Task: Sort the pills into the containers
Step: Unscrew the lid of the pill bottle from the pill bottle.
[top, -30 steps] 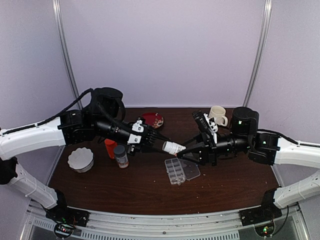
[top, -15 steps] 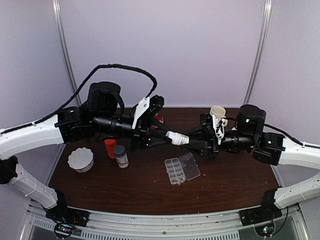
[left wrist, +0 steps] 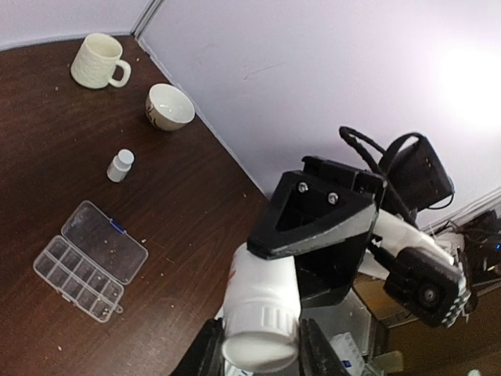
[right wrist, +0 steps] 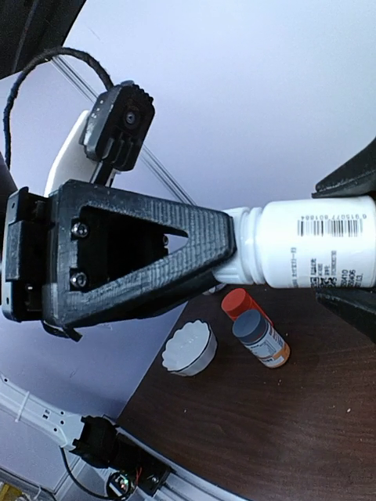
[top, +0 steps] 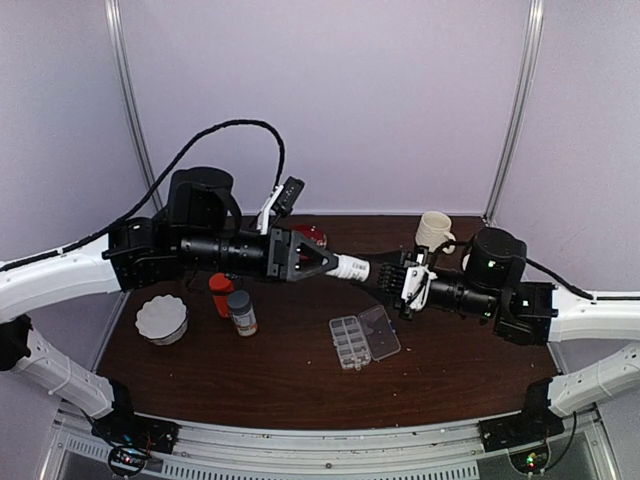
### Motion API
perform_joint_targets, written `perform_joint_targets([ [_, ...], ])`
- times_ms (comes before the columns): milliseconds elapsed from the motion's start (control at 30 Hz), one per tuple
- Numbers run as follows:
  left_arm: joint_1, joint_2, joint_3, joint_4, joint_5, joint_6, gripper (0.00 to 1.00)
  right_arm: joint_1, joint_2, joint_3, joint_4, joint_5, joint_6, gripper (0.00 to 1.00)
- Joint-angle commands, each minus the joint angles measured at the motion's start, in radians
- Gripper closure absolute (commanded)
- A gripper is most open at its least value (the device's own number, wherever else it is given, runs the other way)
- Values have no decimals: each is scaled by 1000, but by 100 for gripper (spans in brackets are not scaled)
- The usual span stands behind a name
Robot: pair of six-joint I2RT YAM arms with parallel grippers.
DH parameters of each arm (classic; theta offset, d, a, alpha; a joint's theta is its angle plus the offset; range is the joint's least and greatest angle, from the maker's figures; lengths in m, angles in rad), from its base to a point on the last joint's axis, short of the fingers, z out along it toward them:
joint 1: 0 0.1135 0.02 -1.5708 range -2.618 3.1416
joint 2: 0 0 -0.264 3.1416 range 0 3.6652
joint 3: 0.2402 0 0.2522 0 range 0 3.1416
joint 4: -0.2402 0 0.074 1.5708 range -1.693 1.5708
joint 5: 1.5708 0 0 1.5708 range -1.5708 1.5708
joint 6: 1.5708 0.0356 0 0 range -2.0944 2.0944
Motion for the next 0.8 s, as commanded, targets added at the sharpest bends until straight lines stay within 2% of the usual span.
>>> perform_joint_targets([
  [0, -6, -10, -10, 113, 3, -250, 100, 24, 1, -65, 130, 159, -109, 100],
  [200, 0, -15, -29, 118, -4, -415, 100, 45, -14, -123, 165, 256, -197, 100],
  [300, 6, -21, -28, 96, -13, -451, 100, 47, -23, -142, 190, 261, -186, 100],
  [500, 9, -35, -68, 164, -17, -521, 100, 52, -27, -155, 196, 248, -138, 100],
  [600, 16, -49, -24, 61, -53, -447, 100, 50, -47, -178, 231, 235, -30, 100],
  [767, 49, -77, 50, -116, -160, -213, 100, 50, -93, -200, 185, 180, 150, 100],
])
